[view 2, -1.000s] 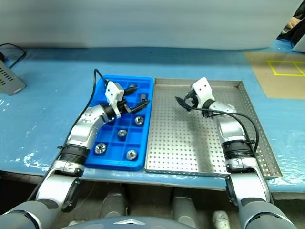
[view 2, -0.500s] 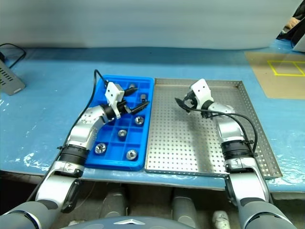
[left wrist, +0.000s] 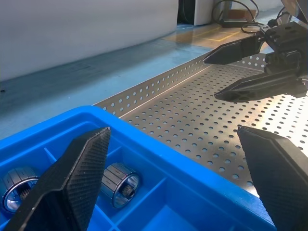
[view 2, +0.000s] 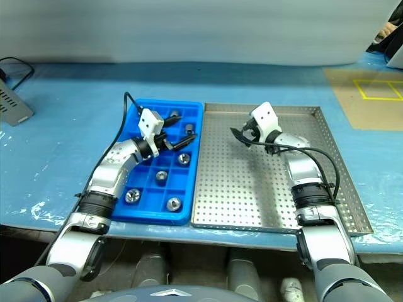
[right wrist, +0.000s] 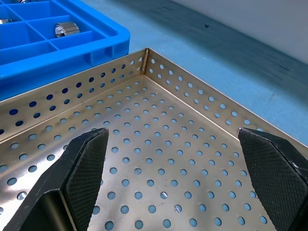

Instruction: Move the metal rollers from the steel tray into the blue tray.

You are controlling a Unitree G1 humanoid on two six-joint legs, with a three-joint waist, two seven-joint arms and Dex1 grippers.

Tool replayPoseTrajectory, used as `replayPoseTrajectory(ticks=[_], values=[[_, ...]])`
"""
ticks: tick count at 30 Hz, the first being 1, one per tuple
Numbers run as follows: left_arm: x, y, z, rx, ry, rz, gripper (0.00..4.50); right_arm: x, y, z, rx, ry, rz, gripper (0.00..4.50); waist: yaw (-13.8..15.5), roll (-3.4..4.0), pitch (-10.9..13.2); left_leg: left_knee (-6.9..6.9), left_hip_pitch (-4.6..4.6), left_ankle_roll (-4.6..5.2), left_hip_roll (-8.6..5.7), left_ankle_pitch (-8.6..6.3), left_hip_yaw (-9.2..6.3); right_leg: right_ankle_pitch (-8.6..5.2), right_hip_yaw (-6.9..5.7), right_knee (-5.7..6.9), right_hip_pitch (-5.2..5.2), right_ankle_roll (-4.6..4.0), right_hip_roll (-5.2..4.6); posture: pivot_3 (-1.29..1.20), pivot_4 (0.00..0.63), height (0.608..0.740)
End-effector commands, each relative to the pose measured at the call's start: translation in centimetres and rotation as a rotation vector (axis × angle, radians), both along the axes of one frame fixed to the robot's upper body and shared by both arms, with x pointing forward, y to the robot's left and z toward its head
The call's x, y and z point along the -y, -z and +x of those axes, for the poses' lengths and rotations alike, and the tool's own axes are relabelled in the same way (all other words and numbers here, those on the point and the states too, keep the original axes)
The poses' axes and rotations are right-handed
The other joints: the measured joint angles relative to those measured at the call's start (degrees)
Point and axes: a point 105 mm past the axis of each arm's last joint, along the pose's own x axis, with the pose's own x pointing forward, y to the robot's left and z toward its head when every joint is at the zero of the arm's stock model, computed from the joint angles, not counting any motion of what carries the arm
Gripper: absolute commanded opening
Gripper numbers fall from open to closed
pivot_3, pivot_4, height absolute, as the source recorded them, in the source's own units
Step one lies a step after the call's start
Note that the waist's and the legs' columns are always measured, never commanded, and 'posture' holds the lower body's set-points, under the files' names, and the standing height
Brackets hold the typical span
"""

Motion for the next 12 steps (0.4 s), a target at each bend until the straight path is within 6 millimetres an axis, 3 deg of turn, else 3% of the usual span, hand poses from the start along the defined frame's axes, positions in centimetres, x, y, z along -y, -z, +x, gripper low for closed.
replayPoseTrajectory(ticks=[1,12], values=[[0.06,-1.16,-0.22,0.046,0.012,-0.001,4.48,-0.33,-1.23,0.19,0.048,-0.018,-0.009,4.50,0.0,0.00,0.0,0.00,0.00,0.00,0.00,0.00,0.00,0.00,0.00,0.00,0.00,0.00,0.00,-0.06,0.150,0.740],[0.08,-1.16,-0.23,0.047,0.015,0.003,4.48,-0.33,-1.26,0.21,0.050,-0.020,-0.010,4.50,0.0,0.00,0.0,0.00,0.00,0.00,0.00,0.00,0.00,0.00,0.00,0.00,0.00,0.00,0.00,-0.06,0.150,0.740]])
